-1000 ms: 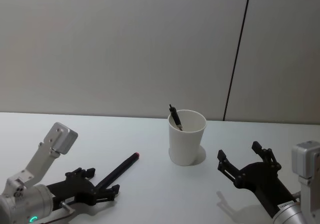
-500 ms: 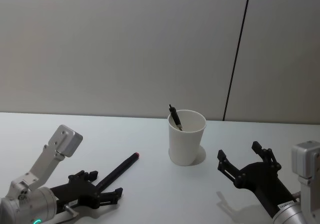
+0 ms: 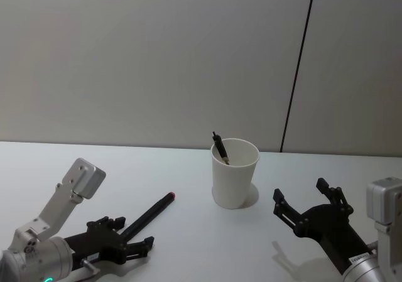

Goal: Place the pen into the pen holder.

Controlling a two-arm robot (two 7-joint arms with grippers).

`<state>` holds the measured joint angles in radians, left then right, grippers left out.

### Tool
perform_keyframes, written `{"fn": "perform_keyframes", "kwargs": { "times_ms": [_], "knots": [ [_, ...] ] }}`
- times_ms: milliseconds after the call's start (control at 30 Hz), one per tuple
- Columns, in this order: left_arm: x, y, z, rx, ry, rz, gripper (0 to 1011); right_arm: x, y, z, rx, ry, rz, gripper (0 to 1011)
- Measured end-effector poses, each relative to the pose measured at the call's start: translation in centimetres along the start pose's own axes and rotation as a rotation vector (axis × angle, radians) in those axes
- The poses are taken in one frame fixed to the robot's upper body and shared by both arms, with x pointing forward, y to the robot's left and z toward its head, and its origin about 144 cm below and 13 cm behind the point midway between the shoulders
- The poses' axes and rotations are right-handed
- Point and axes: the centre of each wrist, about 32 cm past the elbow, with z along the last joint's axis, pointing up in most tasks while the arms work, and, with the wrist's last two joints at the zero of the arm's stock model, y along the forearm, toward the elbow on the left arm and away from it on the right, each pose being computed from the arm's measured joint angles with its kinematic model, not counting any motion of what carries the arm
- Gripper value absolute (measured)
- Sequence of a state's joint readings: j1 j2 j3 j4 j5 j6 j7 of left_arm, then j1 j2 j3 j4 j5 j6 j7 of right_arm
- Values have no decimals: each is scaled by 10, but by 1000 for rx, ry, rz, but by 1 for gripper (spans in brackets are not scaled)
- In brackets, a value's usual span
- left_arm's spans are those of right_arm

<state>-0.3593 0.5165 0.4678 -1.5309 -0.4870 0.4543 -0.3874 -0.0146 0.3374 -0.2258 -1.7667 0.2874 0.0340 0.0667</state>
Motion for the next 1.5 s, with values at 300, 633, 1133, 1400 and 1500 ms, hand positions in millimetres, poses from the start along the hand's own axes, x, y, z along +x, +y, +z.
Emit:
{"fn": "perform_keyframes", "kwargs": {
  "times_ms": [300, 633, 1133, 1400, 1500],
  "knots": [
    [-1, 0, 0, 2, 0, 1, 692, 0, 0, 0, 0, 0, 0, 1001],
    [-1, 0, 0, 3, 0, 0, 340, 0, 0, 0, 0, 0, 0, 1001],
    [-1, 0, 0, 3, 0, 1, 191, 0, 0, 0, 0, 0, 0, 1001],
    [-2, 1, -1, -24, -2, 6, 191, 0, 0, 0, 0, 0, 0, 1001],
    [-2, 2, -2, -55, -7, 12, 191, 0, 0, 0, 0, 0, 0, 1001]
  ]
}}
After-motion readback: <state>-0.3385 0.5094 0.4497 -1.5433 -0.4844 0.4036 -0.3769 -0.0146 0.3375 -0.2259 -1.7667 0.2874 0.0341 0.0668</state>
